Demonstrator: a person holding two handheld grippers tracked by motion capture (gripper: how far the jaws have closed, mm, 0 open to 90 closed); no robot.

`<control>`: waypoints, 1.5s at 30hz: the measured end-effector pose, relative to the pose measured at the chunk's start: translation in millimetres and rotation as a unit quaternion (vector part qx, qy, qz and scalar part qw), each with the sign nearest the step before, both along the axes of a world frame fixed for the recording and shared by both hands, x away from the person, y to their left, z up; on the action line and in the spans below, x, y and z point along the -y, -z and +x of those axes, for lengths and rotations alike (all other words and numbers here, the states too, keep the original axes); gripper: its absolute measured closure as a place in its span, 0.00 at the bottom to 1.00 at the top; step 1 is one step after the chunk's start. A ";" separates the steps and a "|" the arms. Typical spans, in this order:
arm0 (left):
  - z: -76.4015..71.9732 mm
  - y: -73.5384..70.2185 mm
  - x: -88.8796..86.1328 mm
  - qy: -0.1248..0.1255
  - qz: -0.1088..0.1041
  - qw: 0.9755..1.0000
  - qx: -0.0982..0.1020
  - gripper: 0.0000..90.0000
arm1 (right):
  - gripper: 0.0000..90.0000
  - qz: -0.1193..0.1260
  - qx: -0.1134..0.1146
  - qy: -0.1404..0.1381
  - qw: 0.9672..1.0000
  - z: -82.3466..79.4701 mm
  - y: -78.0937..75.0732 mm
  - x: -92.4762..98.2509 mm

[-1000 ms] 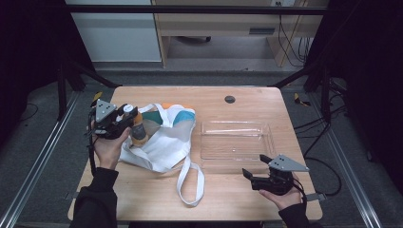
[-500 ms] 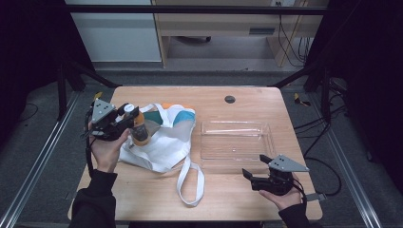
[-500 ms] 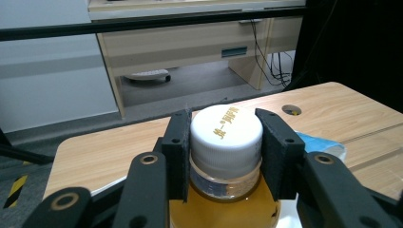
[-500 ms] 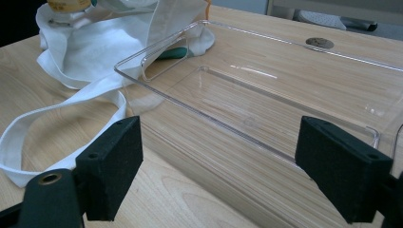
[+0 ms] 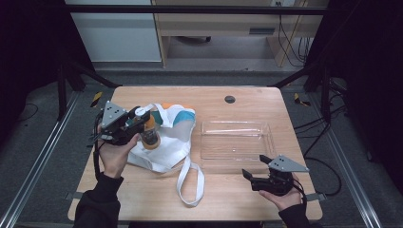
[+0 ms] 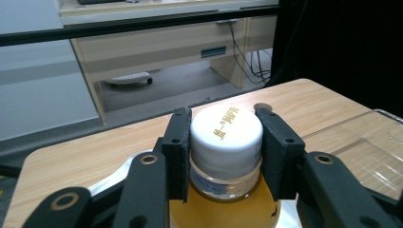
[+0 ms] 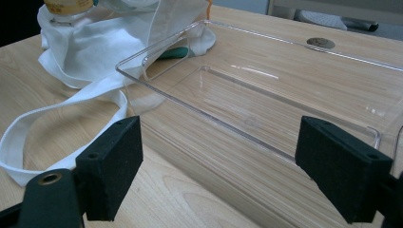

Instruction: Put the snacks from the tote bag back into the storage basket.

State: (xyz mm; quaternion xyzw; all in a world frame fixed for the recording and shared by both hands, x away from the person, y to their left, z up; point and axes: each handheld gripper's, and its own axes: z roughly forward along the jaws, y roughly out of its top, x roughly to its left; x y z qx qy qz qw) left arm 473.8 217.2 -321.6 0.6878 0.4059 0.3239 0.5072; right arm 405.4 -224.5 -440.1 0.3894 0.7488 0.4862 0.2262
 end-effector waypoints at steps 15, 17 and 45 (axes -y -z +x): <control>-12.3 -9.4 19.5 0.032 -0.009 0.999 0.010 0.65 | 0.18 -0.002 0.000 0.000 1.000 0.6 0.6 -0.5; -14.4 -12.1 21.7 0.035 -0.008 0.999 0.013 0.65 | 0.18 -0.003 -0.001 0.000 1.000 0.8 0.7 -0.4; -14.7 -35.1 82.4 0.099 -0.001 0.994 0.042 0.65 | 0.18 0.001 0.003 0.002 1.000 -1.4 -0.6 1.0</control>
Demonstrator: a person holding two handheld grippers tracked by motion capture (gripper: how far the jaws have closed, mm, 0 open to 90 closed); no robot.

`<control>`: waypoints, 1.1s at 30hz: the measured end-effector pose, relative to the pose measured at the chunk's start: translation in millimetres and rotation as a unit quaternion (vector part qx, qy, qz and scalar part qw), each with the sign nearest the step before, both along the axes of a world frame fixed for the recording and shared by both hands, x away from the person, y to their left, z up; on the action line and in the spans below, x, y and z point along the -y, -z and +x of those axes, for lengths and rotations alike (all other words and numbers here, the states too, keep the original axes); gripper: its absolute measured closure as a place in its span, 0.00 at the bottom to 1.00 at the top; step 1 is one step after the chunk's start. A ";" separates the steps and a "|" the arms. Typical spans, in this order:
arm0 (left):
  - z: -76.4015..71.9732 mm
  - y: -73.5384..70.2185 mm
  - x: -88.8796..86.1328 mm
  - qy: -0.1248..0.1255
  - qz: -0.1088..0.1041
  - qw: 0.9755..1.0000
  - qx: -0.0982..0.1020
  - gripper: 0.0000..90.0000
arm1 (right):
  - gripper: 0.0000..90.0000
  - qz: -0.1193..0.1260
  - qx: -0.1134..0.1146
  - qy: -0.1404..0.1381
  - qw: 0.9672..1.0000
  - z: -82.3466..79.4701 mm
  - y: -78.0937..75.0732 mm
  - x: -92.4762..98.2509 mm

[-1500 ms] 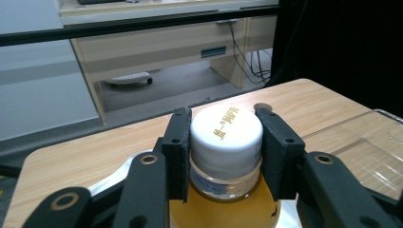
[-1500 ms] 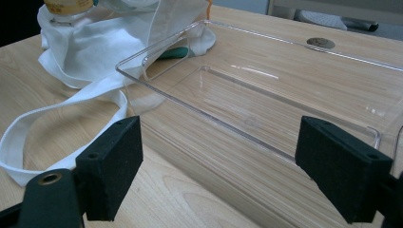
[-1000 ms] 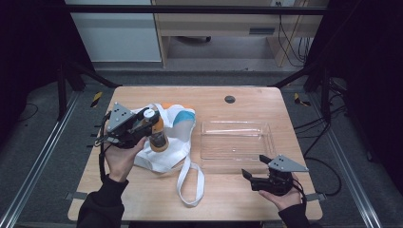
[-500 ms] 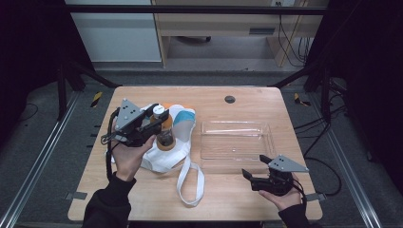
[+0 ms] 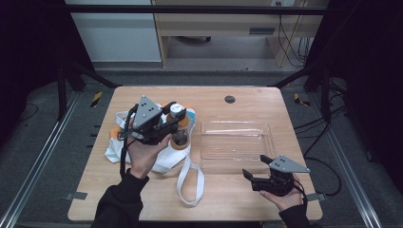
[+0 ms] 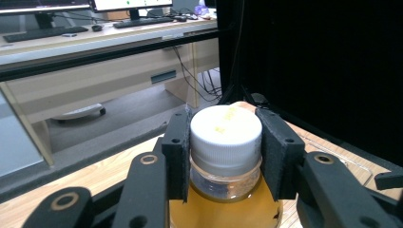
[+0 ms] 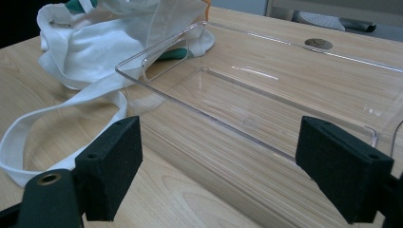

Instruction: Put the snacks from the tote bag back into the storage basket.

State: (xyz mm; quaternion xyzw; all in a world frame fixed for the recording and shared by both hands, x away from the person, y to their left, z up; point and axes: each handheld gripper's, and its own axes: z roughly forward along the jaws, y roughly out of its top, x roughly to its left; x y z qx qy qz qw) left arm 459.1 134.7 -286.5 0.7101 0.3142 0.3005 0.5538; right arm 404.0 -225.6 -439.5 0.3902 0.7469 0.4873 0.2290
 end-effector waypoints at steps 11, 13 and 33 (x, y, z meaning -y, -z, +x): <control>2.9 1.4 21.9 0.020 -0.009 1.000 -0.010 0.65 | 0.18 0.000 -0.002 -0.001 1.000 -0.3 0.8 0.5; 2.5 0.8 26.6 0.024 -0.008 1.000 -0.008 0.65 | 0.18 0.001 -0.001 0.000 1.000 -0.4 0.8 0.8; 10.0 12.5 60.7 0.046 -0.009 0.999 -0.018 0.65 | 0.17 0.004 0.000 0.002 1.000 -6.4 2.6 6.8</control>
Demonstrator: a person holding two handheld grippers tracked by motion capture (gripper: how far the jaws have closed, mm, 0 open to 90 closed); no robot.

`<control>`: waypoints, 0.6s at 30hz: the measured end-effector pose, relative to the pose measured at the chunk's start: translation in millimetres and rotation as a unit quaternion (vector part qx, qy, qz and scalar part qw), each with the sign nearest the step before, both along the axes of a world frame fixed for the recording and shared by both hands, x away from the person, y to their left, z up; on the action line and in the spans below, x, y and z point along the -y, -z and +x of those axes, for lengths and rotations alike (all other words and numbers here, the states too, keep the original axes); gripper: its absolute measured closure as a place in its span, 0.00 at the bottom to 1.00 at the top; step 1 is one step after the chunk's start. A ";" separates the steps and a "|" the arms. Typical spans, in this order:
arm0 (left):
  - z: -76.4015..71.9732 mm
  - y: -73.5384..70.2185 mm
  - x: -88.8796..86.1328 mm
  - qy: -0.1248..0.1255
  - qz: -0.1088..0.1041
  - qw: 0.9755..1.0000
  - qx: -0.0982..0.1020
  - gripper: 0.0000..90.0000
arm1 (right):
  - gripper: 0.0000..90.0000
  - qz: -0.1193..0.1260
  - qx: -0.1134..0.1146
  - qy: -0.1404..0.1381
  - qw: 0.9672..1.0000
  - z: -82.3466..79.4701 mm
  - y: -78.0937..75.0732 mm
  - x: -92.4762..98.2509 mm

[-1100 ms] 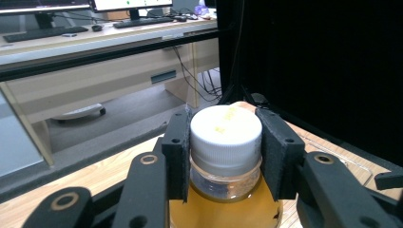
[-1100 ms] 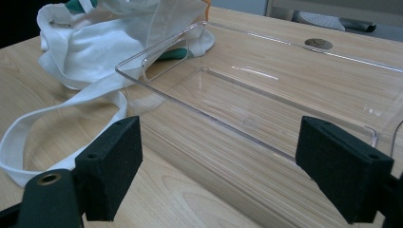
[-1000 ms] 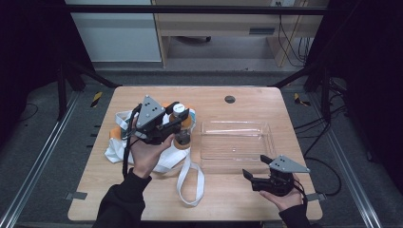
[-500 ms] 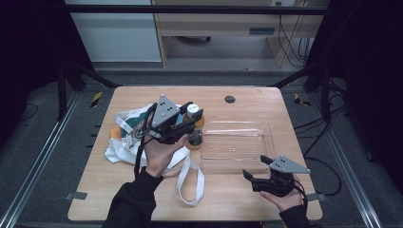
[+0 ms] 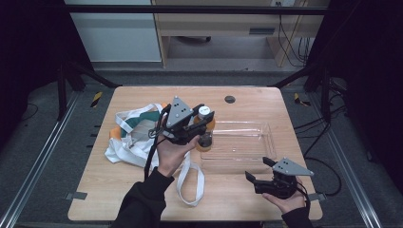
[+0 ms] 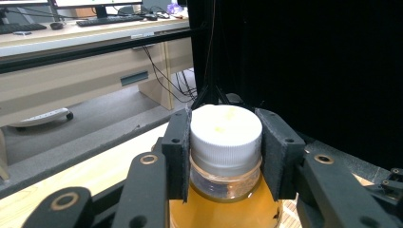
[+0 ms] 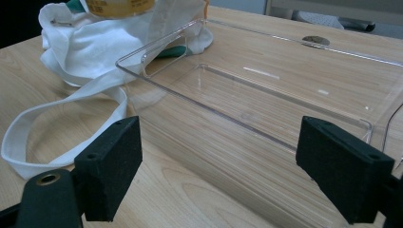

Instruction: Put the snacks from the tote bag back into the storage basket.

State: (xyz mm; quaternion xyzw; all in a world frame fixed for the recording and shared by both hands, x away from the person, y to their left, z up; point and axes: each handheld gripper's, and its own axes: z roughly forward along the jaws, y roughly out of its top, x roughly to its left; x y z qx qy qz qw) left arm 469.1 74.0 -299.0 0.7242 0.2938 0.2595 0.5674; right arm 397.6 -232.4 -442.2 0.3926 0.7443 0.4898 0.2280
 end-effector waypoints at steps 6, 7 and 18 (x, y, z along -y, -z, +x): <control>5.2 6.6 7.6 0.001 0.004 1.000 -0.004 0.65 | 0.17 0.000 -0.003 -0.001 1.000 -0.1 0.2 -1.1; 6.1 7.9 9.2 0.000 0.002 1.000 -0.005 0.65 | 0.17 0.000 -0.002 0.000 1.000 -0.1 0.2 -0.9; 11.5 22.9 21.2 0.010 0.008 1.000 -0.012 0.65 | 0.17 0.000 -0.001 -0.002 1.000 0.1 0.2 -1.1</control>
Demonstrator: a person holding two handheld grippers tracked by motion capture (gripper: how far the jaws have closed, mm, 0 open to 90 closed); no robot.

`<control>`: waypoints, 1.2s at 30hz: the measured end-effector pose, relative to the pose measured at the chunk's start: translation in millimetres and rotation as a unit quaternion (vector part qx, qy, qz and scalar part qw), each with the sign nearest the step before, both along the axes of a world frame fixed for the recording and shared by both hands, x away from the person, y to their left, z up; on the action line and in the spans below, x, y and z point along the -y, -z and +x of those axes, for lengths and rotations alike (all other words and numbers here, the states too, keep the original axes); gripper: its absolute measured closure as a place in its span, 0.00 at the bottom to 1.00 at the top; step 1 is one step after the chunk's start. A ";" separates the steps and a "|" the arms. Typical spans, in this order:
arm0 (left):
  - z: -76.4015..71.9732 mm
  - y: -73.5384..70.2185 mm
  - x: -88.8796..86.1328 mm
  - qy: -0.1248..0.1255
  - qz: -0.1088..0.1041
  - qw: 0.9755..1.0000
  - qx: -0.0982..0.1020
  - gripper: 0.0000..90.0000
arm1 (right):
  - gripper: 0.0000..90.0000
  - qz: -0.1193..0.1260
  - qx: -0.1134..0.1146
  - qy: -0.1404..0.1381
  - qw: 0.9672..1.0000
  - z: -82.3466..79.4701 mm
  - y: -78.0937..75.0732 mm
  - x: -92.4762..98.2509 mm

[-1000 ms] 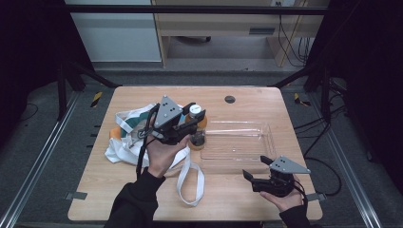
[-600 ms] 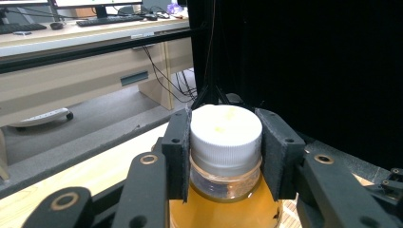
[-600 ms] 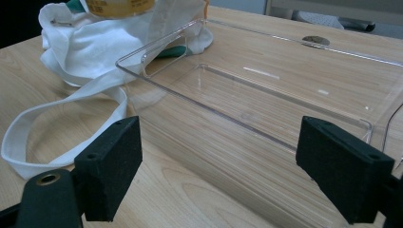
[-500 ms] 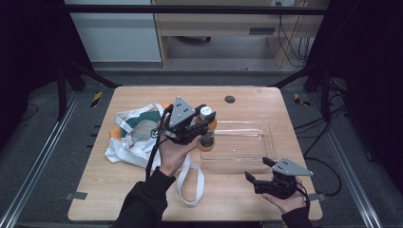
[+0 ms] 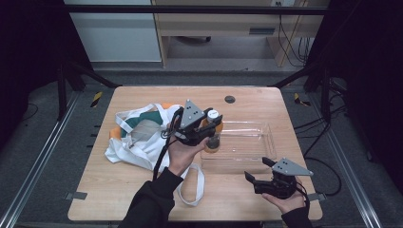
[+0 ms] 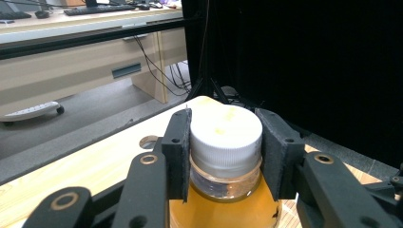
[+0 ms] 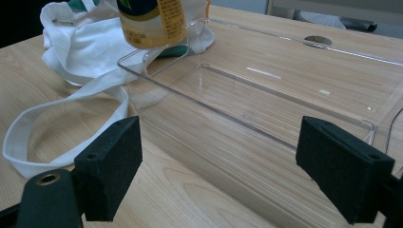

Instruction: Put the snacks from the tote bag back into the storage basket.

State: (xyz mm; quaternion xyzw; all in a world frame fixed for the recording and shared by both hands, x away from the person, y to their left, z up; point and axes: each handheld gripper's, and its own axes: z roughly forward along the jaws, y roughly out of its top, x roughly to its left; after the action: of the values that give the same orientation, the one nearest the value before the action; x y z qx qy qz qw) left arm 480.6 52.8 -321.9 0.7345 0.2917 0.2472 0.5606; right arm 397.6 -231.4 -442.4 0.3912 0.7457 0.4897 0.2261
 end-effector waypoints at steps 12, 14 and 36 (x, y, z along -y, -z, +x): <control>4.0 18.1 2.3 0.002 0.005 1.000 -0.012 0.65 | 0.17 0.000 -0.001 -0.001 1.000 0.2 0.3 -0.5; 4.4 21.3 2.6 0.004 0.005 1.000 -0.016 0.65 | 0.17 -0.002 0.000 -0.001 1.000 0.3 0.3 -0.5; 11.2 51.4 -2.3 0.006 0.025 0.999 -0.043 0.65 | 0.17 -0.005 0.000 -0.003 1.000 0.9 1.1 -0.8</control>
State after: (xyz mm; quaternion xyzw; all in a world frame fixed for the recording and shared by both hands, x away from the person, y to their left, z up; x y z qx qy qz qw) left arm 491.9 55.1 -373.3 0.7599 0.3052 0.2190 0.5305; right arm 398.5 -230.6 -443.5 0.3881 0.7492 0.4867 0.2262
